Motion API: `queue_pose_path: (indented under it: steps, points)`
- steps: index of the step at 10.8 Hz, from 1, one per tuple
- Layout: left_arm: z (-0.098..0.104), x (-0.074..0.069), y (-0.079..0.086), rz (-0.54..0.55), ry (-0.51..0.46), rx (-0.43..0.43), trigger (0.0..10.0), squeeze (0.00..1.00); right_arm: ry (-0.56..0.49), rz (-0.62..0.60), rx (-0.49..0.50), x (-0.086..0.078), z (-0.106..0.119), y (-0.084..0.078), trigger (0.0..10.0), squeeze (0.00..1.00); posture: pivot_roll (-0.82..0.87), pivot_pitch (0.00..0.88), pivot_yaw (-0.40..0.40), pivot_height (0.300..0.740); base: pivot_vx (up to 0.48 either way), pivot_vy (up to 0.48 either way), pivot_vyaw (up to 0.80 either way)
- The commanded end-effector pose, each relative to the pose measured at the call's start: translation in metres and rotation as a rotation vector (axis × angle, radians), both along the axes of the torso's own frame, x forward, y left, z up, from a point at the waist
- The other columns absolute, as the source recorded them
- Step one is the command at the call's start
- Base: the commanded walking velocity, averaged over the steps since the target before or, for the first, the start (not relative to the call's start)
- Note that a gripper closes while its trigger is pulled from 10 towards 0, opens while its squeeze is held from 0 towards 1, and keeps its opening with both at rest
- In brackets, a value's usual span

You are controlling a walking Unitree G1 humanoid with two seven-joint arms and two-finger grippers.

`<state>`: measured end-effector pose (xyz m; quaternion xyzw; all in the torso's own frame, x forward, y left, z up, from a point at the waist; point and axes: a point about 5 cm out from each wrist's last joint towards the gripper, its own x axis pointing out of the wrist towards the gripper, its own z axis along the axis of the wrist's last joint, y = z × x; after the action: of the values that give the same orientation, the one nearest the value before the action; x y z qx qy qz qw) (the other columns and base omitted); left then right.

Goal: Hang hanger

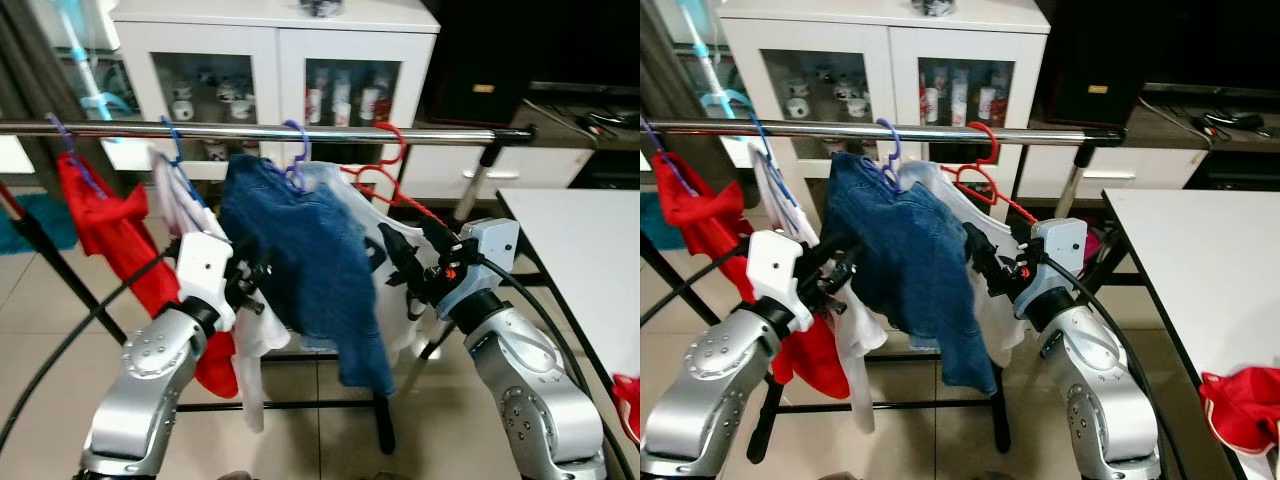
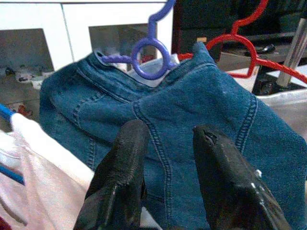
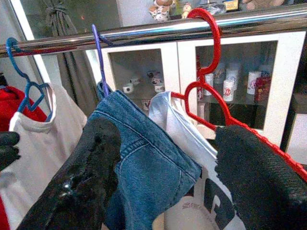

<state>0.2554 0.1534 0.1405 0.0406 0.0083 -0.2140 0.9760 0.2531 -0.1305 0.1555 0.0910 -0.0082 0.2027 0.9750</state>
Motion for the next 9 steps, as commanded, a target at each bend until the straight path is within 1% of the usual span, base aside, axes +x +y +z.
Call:
queue_pose_path:
  steps: [1,2,4,5,6,7,9]
  points:
    - [0.003,-0.002,0.002,0.014,-0.004,-0.003,10.0,0.0,0.009,-0.027,0.007,0.0,-0.002,-0.003,10.0,1.0,-0.06,0.0,-0.026,0.74,0.0,0.0,0.0]
    - [0.003,-0.003,0.002,0.013,-0.005,0.005,10.0,0.0,-0.011,-0.03,0.03,0.0,0.0,-0.004,10.0,1.0,-0.05,0.0,-0.028,0.74,0.0,0.349,0.0]
    - [0.009,-0.005,0.002,0.003,-0.014,0.027,10.0,0.0,-0.081,-0.047,0.068,0.001,0.01,-0.008,10.0,1.0,-0.06,0.015,-0.028,0.74,0.0,0.345,0.0]
    - [0.01,-0.004,0.001,0.0,-0.018,0.024,10.0,0.0,-0.086,-0.048,0.084,-0.001,0.01,-0.011,10.0,1.0,-0.06,0.01,-0.026,0.74,0.0,0.345,0.0]
    - [0.01,-0.003,0.001,0.001,-0.017,0.022,10.0,0.0,-0.096,-0.053,0.102,-0.002,0.012,-0.01,10.0,1.0,-0.07,0.006,-0.019,0.74,0.0,0.345,0.0]
    - [0.011,0.0,0.0,0.001,-0.019,0.018,10.0,0.0,-0.1,-0.041,0.085,-0.002,0.012,-0.007,10.0,1.0,-0.07,0.002,-0.015,0.74,0.0,0.345,0.0]
    - [0.01,0.001,0.001,0.013,-0.014,0.018,10.0,0.0,-0.065,-0.037,0.104,-0.003,0.01,-0.005,10.0,1.0,-0.07,0.005,-0.011,0.74,0.0,0.338,0.0]
